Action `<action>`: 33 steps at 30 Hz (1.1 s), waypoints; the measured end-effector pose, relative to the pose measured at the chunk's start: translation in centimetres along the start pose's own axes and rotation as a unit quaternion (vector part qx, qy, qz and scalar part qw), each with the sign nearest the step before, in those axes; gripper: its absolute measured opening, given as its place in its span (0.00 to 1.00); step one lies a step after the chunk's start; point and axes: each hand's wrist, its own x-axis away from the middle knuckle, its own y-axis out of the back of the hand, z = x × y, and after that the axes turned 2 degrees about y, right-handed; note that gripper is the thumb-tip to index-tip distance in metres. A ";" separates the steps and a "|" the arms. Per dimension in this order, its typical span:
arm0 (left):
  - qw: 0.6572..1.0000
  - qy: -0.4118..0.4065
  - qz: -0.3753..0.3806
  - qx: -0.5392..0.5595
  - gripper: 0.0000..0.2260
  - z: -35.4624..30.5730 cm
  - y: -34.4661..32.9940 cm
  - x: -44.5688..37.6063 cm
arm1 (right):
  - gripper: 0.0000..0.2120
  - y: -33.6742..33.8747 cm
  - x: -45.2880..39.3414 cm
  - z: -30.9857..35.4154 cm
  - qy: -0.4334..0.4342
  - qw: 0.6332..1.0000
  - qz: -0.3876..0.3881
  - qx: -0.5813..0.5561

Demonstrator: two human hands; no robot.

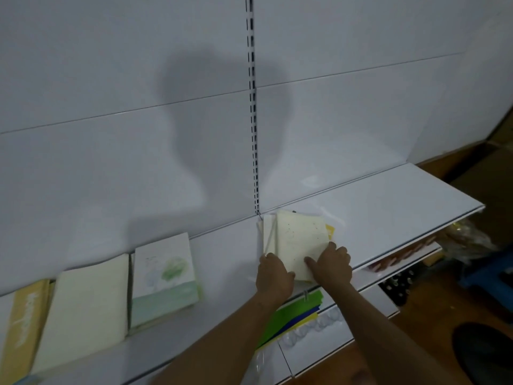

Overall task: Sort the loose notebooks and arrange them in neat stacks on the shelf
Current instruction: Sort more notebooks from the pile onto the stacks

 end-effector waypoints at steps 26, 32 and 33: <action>0.951 -0.029 -0.191 0.243 0.18 24.2 21.0 9.4 | 0.08 -6.2 15.6 24.2 0.209 0.938 0.046 -0.272; 0.923 0.039 -0.260 0.280 0.18 34.1 26.7 14.0 | 0.08 -11.1 24.3 32.8 0.284 0.918 0.093 -0.259; 0.919 0.051 -0.271 0.282 0.17 35.6 27.5 14.9 | 0.09 -11.9 25.9 34.1 0.295 0.914 0.104 -0.257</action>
